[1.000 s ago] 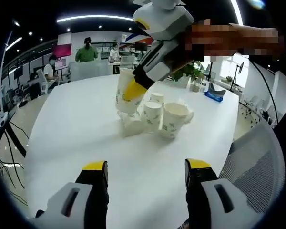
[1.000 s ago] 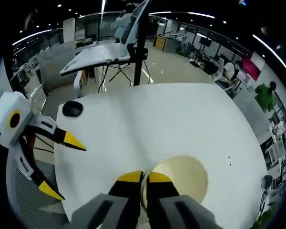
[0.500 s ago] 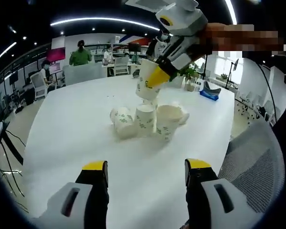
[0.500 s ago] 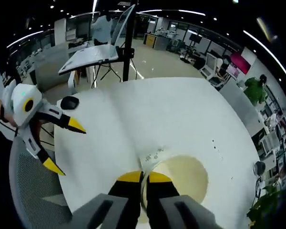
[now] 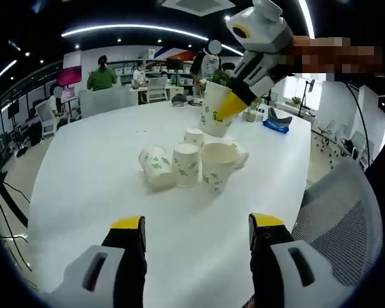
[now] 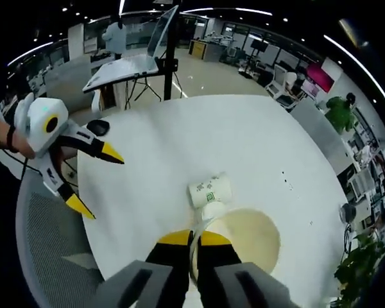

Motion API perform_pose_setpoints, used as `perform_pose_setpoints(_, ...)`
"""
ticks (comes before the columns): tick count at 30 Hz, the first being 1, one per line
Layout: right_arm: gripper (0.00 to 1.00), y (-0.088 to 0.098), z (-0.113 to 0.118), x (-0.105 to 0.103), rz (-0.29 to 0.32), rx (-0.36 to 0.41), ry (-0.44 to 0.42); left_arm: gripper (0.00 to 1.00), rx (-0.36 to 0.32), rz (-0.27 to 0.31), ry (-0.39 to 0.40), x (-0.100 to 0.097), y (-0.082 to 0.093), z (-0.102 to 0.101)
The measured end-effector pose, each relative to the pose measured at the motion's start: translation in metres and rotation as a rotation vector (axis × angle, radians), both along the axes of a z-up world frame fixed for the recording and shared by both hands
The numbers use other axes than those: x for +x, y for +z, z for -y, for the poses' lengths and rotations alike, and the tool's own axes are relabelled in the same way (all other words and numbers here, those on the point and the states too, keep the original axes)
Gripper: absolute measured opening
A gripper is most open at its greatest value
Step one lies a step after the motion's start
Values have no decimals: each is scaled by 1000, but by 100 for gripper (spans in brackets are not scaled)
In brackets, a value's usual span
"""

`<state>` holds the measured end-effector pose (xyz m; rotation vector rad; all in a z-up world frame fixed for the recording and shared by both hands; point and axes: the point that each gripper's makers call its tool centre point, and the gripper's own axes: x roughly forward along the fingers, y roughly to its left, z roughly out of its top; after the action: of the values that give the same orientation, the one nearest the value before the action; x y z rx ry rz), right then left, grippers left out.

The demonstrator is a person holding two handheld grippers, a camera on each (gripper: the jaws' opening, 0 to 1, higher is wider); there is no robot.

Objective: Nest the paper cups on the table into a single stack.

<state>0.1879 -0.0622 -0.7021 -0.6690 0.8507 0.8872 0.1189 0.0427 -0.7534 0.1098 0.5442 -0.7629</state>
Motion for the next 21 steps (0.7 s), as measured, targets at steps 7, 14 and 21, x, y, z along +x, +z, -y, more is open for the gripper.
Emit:
perform_pose_setpoints(7,0,-14,1,-7,-25,-5,0,64,8,-3,0,-5,1,-1)
perform_pose_setpoints(14,0,-23,2,-15,-50,-14,-2,64,17,-11,5,-11,2,-5)
perform_pose_setpoints(21,0,-38,5,-14,-71,-26,-4,64,19,-13,13,-12,3,-7)
